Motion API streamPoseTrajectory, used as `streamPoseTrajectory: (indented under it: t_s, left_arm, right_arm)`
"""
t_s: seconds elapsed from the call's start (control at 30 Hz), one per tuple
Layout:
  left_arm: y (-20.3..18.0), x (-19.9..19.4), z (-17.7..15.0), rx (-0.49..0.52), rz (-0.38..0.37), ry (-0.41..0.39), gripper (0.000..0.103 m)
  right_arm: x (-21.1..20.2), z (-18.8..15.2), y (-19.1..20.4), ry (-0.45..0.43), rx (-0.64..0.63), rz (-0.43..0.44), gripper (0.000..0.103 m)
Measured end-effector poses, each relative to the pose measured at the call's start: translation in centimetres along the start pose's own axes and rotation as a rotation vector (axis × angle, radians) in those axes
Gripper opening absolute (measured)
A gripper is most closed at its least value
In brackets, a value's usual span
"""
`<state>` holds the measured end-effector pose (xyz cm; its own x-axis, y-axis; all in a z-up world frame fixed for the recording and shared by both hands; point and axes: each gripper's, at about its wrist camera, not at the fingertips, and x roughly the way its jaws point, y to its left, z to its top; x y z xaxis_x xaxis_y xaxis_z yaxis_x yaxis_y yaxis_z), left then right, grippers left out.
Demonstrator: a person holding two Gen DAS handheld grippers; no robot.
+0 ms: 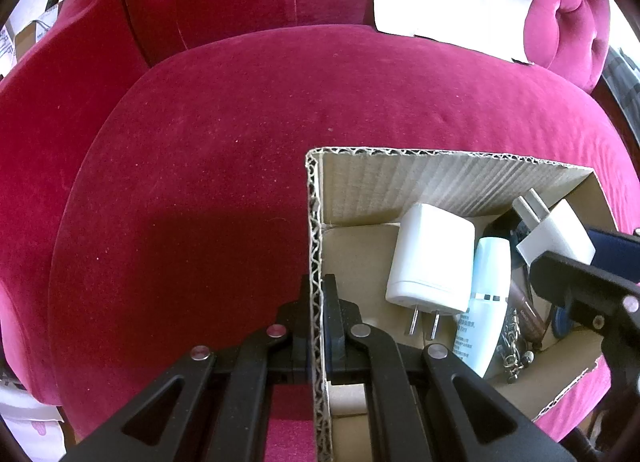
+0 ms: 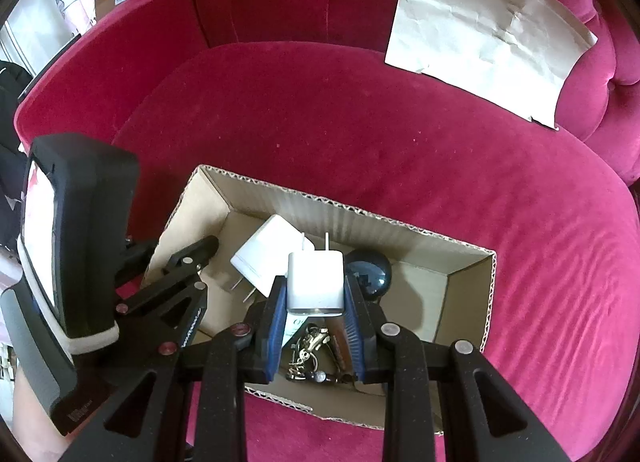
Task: Organize rigid objects
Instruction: 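Lower the charger into the box and open the right gripper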
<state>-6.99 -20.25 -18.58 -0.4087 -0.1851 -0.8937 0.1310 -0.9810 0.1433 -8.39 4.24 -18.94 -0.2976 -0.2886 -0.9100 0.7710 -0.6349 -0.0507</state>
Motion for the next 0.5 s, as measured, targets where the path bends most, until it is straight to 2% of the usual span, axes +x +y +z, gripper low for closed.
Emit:
streamPoseTrajectory:
  t_s: [0.1,0.13,0.27,0.47,0.5]
  left_arm:
    - [0.1,0.1,0.1,0.001,0.001,0.001,0.003]
    - [0.1,0.1,0.2,0.001,0.000,0.001,0.003]
    - [-0.1,0.1,0.2,0.002,0.002,0.000,0.003]
    - [-0.2,0.2,0.3,0.007,0.005,-0.002,0.003]
    - [-0.2,0.2,0.3,0.007,0.005,-0.002,0.003]
  right_arm:
    - [-0.2,0.0,-0.1,-0.015,0.008,-0.003,0.031]
    - [-0.3,0.1,-0.1,-0.016,0.010,-0.008,0.044]
    - [-0.7,0.2,-0.6,-0.031,0.034,-0.039,0.078]
    - [-0.9,0.3,-1.2,-0.037,0.060,-0.062,0.101]
    - [-0.8,0.3,-1.3,-0.033,0.062,-0.061,0.101]
